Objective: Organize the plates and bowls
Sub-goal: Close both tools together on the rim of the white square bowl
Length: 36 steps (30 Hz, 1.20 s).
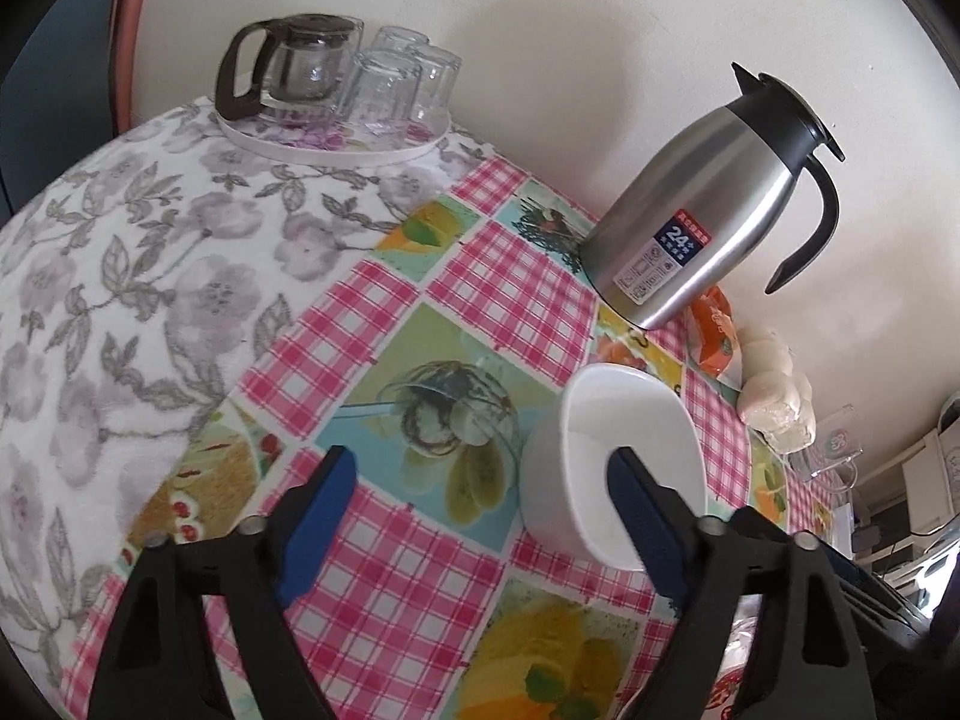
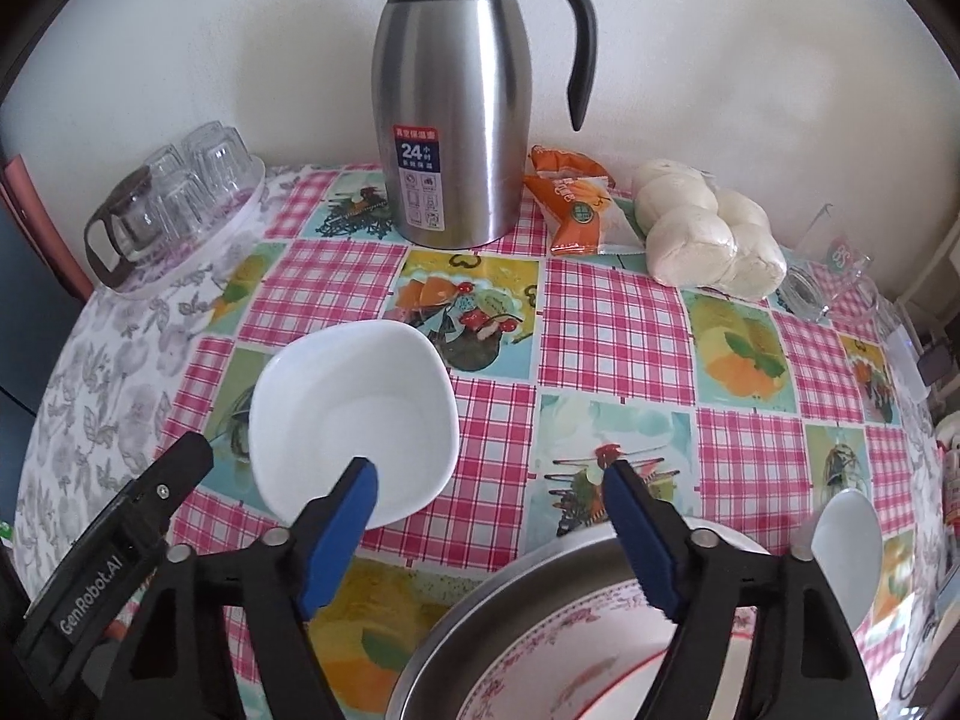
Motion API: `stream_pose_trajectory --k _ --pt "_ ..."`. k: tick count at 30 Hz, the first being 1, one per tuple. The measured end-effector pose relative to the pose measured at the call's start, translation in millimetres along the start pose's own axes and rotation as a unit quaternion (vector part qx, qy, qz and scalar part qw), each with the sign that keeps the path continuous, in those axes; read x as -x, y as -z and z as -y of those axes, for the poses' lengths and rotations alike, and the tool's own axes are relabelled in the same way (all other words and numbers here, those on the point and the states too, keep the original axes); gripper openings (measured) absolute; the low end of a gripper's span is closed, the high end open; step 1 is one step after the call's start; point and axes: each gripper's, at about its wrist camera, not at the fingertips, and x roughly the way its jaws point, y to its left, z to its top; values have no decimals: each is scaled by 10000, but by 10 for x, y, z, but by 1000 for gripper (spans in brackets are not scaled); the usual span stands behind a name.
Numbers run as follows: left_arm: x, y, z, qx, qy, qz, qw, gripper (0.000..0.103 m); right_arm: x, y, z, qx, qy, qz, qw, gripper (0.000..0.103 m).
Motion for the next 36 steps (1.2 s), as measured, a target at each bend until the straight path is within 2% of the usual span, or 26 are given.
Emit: stream_pose_trajectory --k 5,9,16,19,24,29,36 --pt "-99 -7 30 61 111 -84 9999 82 -111 -49 -50 61 41 -121 9999 70" --pt "-175 -22 45 82 175 -124 9997 81 -194 -79 -86 195 171 -186 9995 69" --pt "-334 17 92 56 232 -297 9993 77 -352 -106 -52 96 168 -416 9989 58" --pt "-376 28 101 30 258 -348 9991 65 -414 -100 -46 83 163 -488 9986 55" --pt "-490 57 120 -5 219 -454 9987 63 -492 -104 -58 125 210 -519 9984 52" --pt "-570 69 140 -71 158 -507 9986 59 -581 -115 -98 224 218 -604 9977 44" --pt "-655 83 157 -86 139 -558 9983 49 -702 -124 -122 158 92 -765 9969 38"
